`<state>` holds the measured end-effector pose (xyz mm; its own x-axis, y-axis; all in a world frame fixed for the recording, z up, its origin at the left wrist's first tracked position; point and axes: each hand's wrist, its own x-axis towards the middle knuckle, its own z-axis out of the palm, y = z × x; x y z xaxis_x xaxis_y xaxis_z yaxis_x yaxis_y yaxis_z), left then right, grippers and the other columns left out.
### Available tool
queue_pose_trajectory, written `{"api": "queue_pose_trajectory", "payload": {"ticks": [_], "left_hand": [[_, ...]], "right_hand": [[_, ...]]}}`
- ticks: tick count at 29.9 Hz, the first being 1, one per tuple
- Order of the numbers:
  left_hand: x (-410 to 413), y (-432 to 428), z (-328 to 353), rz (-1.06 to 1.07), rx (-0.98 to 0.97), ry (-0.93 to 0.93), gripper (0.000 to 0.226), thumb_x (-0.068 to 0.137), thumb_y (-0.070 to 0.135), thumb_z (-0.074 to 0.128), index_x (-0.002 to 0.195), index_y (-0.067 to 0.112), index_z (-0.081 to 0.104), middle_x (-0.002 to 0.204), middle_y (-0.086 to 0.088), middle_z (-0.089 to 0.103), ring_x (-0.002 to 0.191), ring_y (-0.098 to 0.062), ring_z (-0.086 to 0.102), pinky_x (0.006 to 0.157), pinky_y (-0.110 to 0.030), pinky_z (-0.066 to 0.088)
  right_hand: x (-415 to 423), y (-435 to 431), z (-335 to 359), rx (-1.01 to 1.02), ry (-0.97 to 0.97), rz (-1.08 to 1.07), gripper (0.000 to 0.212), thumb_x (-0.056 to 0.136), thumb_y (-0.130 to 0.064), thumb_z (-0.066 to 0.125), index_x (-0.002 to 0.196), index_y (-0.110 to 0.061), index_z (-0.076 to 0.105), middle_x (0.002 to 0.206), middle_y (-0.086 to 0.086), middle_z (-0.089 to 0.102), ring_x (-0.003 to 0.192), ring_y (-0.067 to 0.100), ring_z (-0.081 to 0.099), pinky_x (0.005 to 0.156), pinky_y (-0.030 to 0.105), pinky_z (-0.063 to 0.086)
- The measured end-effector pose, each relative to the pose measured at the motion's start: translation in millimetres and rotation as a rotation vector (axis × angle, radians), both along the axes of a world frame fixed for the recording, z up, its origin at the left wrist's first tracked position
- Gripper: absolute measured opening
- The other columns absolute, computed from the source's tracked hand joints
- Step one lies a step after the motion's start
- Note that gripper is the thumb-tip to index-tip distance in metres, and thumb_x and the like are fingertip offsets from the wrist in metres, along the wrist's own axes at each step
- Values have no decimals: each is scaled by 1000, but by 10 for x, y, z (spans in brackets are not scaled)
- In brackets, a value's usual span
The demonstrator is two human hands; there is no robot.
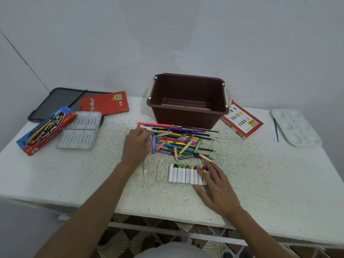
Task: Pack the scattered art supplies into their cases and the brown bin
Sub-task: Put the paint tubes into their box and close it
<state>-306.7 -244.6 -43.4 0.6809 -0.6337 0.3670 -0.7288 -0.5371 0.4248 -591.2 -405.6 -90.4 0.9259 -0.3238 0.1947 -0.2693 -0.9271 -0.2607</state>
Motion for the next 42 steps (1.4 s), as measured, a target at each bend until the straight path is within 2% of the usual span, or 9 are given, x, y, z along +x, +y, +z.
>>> {"api": "queue_pose_trajectory", "payload": {"ticks": [6, 12, 17, 21, 25, 29, 33, 38, 42], "left_hand": [[358, -74, 77, -19, 348, -96, 32, 95, 14, 50, 124, 15, 63, 126, -7, 61, 114, -29, 50, 96, -44, 36], [431, -127, 74, -51, 473, -223, 29, 96, 20, 51, 121, 16, 66, 118, -9, 64, 112, -30, 52, 97, -43, 34], [417, -115, 25, 18, 256, -199, 25, 91, 10, 58, 115, 11, 66, 102, -13, 62, 93, -31, 58, 82, -44, 44], [181, -143, 129, -14, -102, 281, 22, 96, 15, 55, 118, 10, 59, 101, -5, 60, 87, -16, 59, 73, -29, 49], [-159, -126, 200, -182, -164, 587, 33, 92, 9, 62, 124, 12, 54, 91, 0, 64, 77, -4, 66, 61, -16, 54], [-366, -24, 85, -359, -1, 594, 37, 88, 14, 68, 124, 17, 57, 90, 5, 67, 75, 6, 66, 67, -13, 54], [-490, 55, 35, -287, 28, 719, 39, 85, 22, 73, 121, 26, 60, 98, 7, 68, 81, -4, 70, 63, -9, 51], [-543, 107, -7, -276, 98, 543, 45, 82, 25, 76, 126, 24, 63, 94, 12, 68, 83, 8, 60, 71, 0, 41], [-529, 162, -84, -328, 133, 442, 50, 82, 41, 74, 128, 26, 61, 99, 15, 57, 94, -6, 52, 89, -29, 43]], "right_hand": [[-2, 0, -6, -7, -2, -3, 61, 99, -58, 39, 149, -23, 40, 155, 9, 34, 146, 26, 24, 113, 47, 36], [4, -8, 6, -19, -1, 1, 60, 99, -58, 40, 148, -22, 41, 154, 9, 35, 146, 25, 23, 114, 45, 34], [-1, -7, 4, -12, -4, 2, 61, 99, -59, 39, 148, -22, 41, 155, 8, 34, 146, 24, 23, 115, 44, 32], [2, -13, -4, -9, -15, 3, 61, 99, -59, 39, 148, -22, 42, 156, 8, 33, 146, 24, 23, 115, 44, 32], [1, -14, -14, -7, -11, -2, 62, 98, -59, 39, 148, -22, 40, 156, 8, 33, 147, 24, 22, 115, 45, 32], [4, -11, -5, -8, -24, 4, 61, 98, -58, 39, 147, -22, 42, 155, 9, 35, 146, 25, 24, 114, 45, 34], [2, -10, -16, -11, -17, -3, 61, 98, -59, 39, 148, -23, 41, 155, 8, 34, 146, 25, 24, 115, 45, 33], [1, -14, -34, -18, -6, -2, 61, 98, -59, 40, 148, -23, 40, 156, 8, 32, 147, 24, 22, 115, 45, 32], [0, -9, -28, -16, -5, -5, 62, 98, -59, 38, 149, -24, 39, 157, 7, 31, 147, 24, 22, 115, 45, 32]]}}
